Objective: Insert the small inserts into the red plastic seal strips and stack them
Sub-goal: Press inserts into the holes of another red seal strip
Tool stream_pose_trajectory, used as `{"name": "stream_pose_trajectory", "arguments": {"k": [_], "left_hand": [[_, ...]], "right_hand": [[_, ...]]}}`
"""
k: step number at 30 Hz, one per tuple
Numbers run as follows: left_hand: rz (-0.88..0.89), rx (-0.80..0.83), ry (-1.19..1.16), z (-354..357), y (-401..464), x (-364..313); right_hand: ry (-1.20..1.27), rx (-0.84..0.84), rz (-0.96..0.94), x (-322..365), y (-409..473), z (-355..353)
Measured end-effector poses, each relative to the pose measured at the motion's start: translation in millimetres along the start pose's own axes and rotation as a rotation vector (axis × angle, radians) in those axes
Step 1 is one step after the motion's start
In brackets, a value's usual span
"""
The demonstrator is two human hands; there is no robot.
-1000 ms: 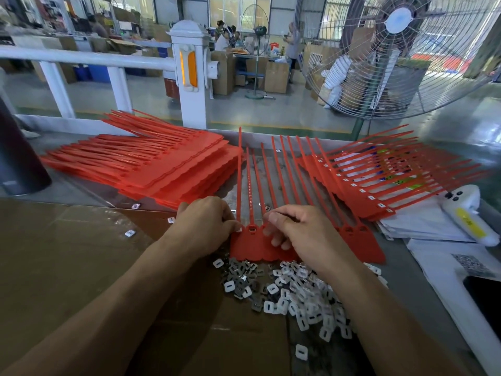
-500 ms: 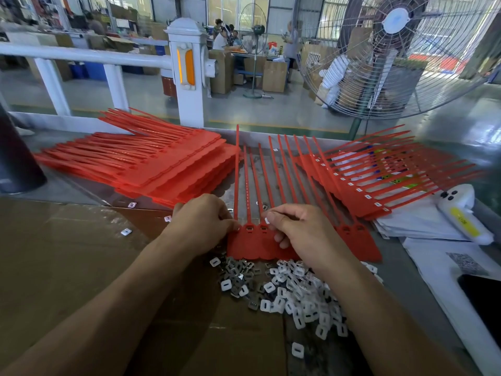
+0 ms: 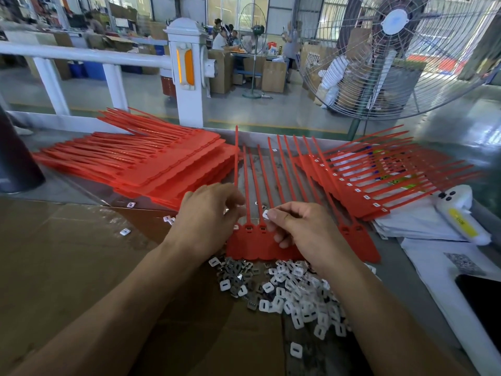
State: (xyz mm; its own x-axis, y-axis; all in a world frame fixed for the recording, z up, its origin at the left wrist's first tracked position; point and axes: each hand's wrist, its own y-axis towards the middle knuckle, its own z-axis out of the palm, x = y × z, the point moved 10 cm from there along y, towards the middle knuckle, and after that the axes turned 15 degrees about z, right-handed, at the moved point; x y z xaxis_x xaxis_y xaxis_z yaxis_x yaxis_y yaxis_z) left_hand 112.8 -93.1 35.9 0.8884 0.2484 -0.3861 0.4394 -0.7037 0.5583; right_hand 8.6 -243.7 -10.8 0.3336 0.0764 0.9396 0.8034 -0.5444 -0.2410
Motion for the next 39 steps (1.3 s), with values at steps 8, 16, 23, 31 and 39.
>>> {"name": "stream_pose_trajectory", "arguments": {"k": [8, 16, 23, 31, 39], "left_hand": [[0.278, 0.045, -0.054, 8, 3, -40], [0.246, 0.035, 0.01, 6, 5, -30], [-0.006, 0.104, -0.051, 13, -1, 6], [-0.007, 0.164, 0.008, 24, -2, 5], [0.065, 0.204, 0.1, 23, -1, 4]], "right_hand": [[-0.115, 0.049, -0.017, 5, -4, 6], [-0.107, 0.037, -0.037, 5, -5, 3], [-0.123, -0.021, -0.044, 4, -6, -4], [-0.171, -0.025, -0.055, 5, -8, -2], [-0.186, -0.018, -0.07, 6, -9, -4]]}}
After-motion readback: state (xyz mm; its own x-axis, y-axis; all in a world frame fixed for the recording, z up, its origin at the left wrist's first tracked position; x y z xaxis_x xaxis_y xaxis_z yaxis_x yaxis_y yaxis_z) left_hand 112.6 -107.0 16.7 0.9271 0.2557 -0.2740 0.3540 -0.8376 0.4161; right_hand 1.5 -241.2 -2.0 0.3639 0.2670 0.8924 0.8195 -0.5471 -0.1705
